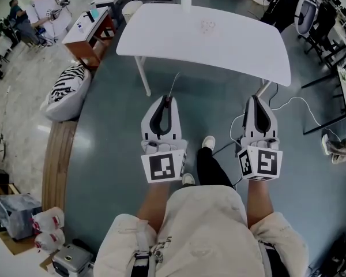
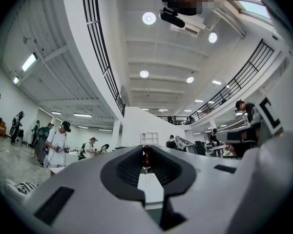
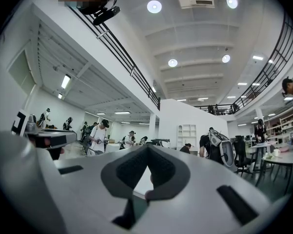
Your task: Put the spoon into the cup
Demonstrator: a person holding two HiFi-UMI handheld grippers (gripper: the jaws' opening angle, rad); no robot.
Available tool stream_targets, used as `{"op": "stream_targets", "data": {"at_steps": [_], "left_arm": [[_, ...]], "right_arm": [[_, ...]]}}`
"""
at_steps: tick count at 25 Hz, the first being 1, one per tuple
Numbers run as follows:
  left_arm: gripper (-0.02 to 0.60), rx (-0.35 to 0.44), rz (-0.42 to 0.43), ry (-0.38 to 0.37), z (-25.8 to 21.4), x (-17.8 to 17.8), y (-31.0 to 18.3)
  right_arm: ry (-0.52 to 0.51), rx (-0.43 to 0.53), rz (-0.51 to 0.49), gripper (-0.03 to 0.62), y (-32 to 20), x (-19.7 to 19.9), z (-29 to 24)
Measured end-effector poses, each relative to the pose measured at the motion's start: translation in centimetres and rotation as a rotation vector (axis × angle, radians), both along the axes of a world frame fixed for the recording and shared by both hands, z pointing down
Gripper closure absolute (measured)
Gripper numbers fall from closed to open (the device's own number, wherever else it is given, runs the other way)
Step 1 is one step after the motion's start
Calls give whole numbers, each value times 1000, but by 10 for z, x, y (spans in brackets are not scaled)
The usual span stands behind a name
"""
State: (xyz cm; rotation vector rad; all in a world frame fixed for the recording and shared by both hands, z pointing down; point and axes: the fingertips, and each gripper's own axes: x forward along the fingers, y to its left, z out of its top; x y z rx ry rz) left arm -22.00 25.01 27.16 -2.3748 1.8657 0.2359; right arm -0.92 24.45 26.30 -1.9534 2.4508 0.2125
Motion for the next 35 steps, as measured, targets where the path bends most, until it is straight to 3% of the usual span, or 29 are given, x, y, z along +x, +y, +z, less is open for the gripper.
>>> {"op": "stream_targets", "data": {"at_steps": [11, 24, 35], "left_arm": [[540, -29, 8, -44, 10, 25, -82], [540, -59, 4, -93, 5, 77, -249], [540, -51, -12, -138, 2, 137, -355]], "right_arm": [[-52, -35, 2, 606, -83, 22, 23], [-112, -78, -16, 606, -257, 72, 35], [-153, -73, -29, 606, -370, 129, 43]]}}
